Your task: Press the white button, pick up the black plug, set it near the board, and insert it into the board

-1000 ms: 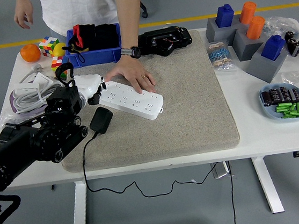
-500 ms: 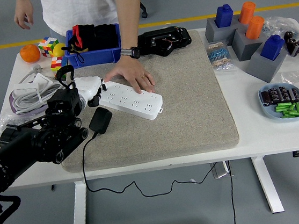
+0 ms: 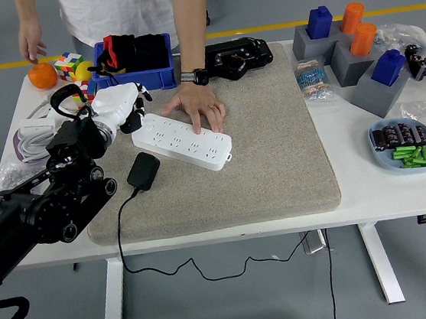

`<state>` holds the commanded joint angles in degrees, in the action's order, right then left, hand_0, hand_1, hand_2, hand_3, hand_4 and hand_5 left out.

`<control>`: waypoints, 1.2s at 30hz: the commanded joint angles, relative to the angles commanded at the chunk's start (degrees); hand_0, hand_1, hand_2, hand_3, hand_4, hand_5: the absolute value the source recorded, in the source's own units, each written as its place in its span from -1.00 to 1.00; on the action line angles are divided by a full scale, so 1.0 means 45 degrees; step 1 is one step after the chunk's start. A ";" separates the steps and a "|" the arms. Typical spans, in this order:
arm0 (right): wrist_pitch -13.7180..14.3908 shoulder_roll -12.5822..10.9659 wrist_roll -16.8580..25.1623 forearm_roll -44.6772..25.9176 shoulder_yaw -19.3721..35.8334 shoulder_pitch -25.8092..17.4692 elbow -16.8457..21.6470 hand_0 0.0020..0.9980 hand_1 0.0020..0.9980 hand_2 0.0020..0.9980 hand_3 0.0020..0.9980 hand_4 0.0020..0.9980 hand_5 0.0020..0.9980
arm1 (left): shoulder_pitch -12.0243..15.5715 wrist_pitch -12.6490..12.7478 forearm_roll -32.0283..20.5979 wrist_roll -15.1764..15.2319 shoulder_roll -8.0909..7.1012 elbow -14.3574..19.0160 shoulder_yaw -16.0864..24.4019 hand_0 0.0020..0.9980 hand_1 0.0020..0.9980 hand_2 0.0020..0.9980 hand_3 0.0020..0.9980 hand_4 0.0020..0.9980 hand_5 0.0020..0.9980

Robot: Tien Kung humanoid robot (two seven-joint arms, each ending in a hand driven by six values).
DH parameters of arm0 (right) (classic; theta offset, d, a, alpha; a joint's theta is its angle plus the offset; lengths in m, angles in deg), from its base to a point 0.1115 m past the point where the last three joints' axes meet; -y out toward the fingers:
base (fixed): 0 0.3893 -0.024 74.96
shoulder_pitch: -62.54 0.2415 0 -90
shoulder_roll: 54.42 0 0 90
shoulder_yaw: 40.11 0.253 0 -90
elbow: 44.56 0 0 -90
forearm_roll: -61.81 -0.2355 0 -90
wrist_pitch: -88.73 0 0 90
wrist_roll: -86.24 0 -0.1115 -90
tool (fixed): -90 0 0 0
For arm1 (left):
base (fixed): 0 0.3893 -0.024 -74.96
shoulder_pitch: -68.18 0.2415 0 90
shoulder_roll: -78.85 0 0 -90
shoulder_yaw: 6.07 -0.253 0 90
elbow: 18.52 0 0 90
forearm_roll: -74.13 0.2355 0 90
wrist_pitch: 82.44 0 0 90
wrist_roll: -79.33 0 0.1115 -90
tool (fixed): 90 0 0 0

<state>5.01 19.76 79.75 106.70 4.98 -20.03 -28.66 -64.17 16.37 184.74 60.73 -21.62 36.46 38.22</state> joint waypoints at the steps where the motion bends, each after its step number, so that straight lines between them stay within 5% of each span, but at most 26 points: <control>1: 0.0001 0.0001 0.0000 0.0007 0.0013 -0.0007 -0.0001 0.65 0.31 0.31 0.27 0.51 0.00 | 0.0160 0.0052 -0.0036 -0.0012 -0.0070 0.0276 0.0070 -0.74 -0.56 -0.37 0.37 -0.28 -1.00; 2: 0.0005 0.0005 0.0002 0.0015 0.0051 -0.0026 -0.0001 0.65 0.31 0.31 0.27 0.51 -0.01 | 0.0479 0.0175 -0.0110 -0.0038 -0.0216 0.0749 0.0191 -0.29 0.24 0.19 0.56 0.60 -0.65; 7: 0.0006 0.0008 0.0007 0.0077 0.0145 -0.0078 0.0020 0.65 0.31 0.31 0.27 0.51 -0.01 | 0.1764 0.0422 -0.0427 -0.0324 -0.0617 0.2540 0.0671 -0.29 0.24 0.19 0.56 0.60 -0.65; 8: 0.0005 0.0009 0.0008 0.0094 0.0171 -0.0074 0.0033 0.65 0.31 0.31 0.27 0.51 0.00 | 0.2102 0.0457 -0.0477 -0.0421 -0.0697 0.2892 0.0798 0.55 0.74 0.68 0.84 0.98 0.05; 13: 0.0009 0.0026 0.0011 0.0140 0.0248 -0.0082 0.0044 0.65 0.31 0.31 0.27 0.51 0.00 | 0.2983 0.0647 -0.0391 -0.0573 -0.0843 0.3694 0.1136 0.55 0.74 0.68 0.84 0.98 0.05; 14: 0.0010 0.0031 0.0010 0.0144 0.0254 -0.0085 0.0042 0.65 0.31 0.31 0.27 0.51 0.00 | 0.3113 0.0684 -0.0301 -0.0584 -0.0847 0.3773 0.1195 0.70 0.85 0.85 0.91 1.00 0.23; 16: 0.0011 0.0041 0.0010 0.0150 0.0260 -0.0090 0.0040 0.65 0.31 0.31 0.27 0.51 0.00 | 0.3404 0.0739 -0.0076 -0.0619 -0.0823 0.3848 0.1308 0.70 0.85 0.85 0.91 1.00 0.23; 31: 0.0009 0.0049 0.0010 0.0143 0.0117 -0.0135 0.0039 0.65 0.31 0.31 0.27 0.51 -0.01 | 0.4375 0.0801 0.1328 -0.1146 -0.0503 0.3280 0.1373 0.65 0.76 0.68 0.76 1.00 0.10; 32: 0.0010 0.0047 0.0011 0.0141 0.0110 -0.0139 0.0041 0.65 0.31 0.31 0.27 0.51 -0.01 | 0.4386 0.0800 0.1414 -0.1185 -0.0489 0.3233 0.1367 0.37 0.50 0.39 0.58 1.00 -0.45; 36: 0.0011 0.0040 0.0014 0.0139 0.0086 -0.0120 0.0046 0.65 0.31 0.31 0.27 0.51 -0.01 | 0.4376 0.0720 0.1786 -0.1334 -0.0440 0.2970 0.1317 0.37 0.50 0.39 0.58 1.00 -0.45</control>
<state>5.06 19.94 79.81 107.32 5.36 -20.57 -28.46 -44.48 19.61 192.78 54.73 -23.60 49.82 44.15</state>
